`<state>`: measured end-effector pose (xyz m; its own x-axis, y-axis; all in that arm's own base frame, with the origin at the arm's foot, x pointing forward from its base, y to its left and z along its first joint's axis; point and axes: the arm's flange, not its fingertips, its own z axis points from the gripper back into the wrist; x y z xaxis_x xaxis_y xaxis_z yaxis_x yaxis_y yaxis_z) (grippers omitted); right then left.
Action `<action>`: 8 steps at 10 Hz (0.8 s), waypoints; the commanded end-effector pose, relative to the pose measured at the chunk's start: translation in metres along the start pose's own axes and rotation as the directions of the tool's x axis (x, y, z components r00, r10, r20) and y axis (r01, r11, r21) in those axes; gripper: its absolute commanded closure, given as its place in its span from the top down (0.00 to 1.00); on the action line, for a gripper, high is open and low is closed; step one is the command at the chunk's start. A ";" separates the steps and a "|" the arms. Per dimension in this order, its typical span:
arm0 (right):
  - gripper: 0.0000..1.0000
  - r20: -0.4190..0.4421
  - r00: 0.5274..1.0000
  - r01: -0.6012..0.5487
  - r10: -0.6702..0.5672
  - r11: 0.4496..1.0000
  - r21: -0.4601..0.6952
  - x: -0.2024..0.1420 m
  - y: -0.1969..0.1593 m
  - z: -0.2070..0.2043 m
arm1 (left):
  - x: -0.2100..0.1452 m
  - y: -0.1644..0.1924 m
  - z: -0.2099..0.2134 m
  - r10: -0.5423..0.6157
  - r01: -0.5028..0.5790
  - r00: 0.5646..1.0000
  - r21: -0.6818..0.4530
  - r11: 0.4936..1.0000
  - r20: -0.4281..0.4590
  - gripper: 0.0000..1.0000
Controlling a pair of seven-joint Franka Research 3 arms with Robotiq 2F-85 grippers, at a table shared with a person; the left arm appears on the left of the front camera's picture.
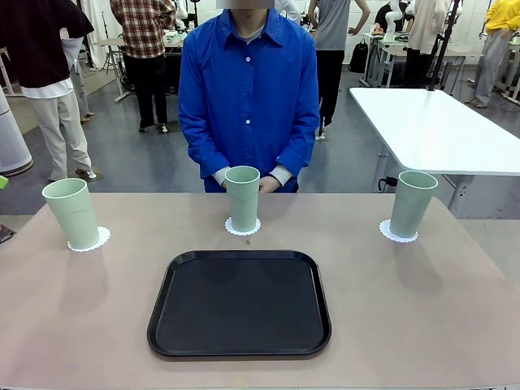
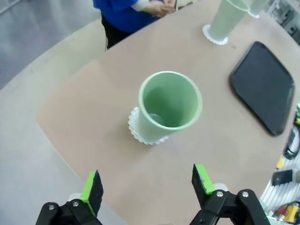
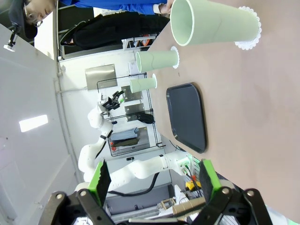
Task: Place coasters on the table and set cups on them.
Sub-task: Take one Reusable plastic cup from the Flat Tray and place it on a coaster set by the human.
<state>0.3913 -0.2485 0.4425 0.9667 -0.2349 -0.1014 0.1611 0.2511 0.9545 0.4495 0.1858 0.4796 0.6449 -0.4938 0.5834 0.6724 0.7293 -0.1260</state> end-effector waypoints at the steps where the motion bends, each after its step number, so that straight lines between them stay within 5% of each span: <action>1: 1.00 0.002 1.000 -0.002 0.002 1.000 0.005 -0.003 0.001 0.000 | 0.022 -0.023 0.029 0.007 -0.007 0.993 0.004 1.000 -0.116 1.00; 5: 1.00 0.002 1.000 -0.002 0.002 1.000 0.005 -0.003 0.001 0.000 | 0.040 -0.049 0.043 -0.035 0.050 0.954 0.046 0.998 -0.297 1.00; 8: 1.00 0.002 1.000 -0.002 0.002 1.000 0.005 -0.003 0.001 0.000 | 0.040 -0.045 0.042 -0.045 0.059 0.961 0.042 0.997 -0.273 1.00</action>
<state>0.3913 -0.2484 0.4425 0.9668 -0.2347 -0.1014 0.1611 0.2511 0.9545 0.4302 0.1512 0.5408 0.6807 -0.6534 0.3312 0.7041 0.7083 -0.0500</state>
